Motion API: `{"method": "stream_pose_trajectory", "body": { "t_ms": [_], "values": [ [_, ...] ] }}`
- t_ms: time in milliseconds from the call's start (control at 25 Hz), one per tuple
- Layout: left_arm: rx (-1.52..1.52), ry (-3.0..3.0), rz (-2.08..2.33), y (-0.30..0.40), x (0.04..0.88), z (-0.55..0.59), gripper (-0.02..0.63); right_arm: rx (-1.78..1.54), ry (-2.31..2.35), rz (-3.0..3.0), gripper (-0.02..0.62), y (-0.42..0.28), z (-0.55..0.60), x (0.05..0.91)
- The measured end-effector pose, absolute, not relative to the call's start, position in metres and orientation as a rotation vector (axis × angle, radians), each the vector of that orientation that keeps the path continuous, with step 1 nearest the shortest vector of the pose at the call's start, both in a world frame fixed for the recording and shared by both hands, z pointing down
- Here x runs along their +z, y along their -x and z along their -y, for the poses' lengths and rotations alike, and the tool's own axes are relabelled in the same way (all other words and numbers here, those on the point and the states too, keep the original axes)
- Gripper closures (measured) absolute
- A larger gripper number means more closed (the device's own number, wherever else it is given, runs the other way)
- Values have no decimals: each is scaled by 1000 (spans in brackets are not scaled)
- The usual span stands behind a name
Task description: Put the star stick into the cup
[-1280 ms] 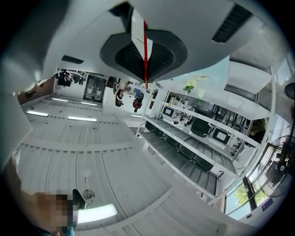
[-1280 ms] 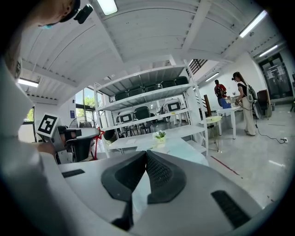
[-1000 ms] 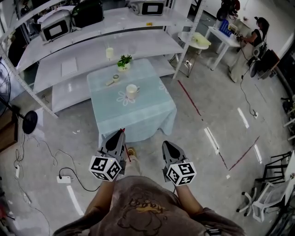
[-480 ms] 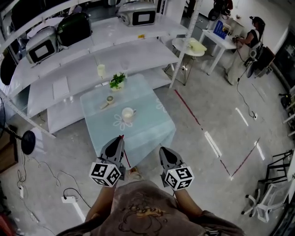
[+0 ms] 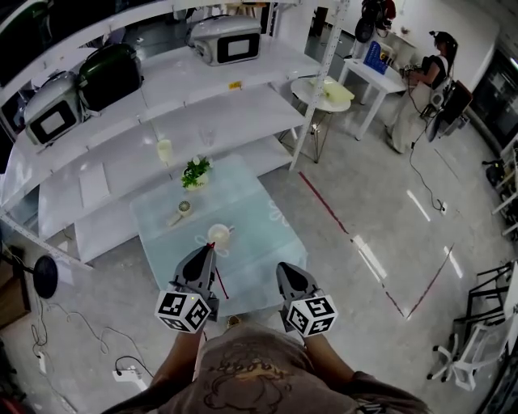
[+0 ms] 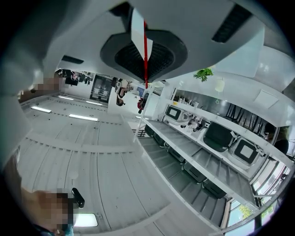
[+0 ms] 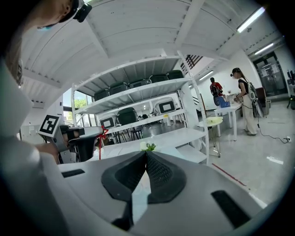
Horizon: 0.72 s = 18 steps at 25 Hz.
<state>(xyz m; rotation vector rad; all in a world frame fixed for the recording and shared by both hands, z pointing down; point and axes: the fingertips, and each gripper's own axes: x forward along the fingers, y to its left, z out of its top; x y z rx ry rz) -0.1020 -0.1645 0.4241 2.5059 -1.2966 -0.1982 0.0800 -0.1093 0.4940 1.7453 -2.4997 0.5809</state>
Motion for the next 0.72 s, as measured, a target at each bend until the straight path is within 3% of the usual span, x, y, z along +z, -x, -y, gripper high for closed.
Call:
{"method": "stream_pose_trajectory", "body": {
  "t_ms": [720],
  "values": [
    [-193, -2456, 1408, 87, 433, 247, 574, 551, -1692, 2547, 594, -121, 189, 482]
  ]
}}
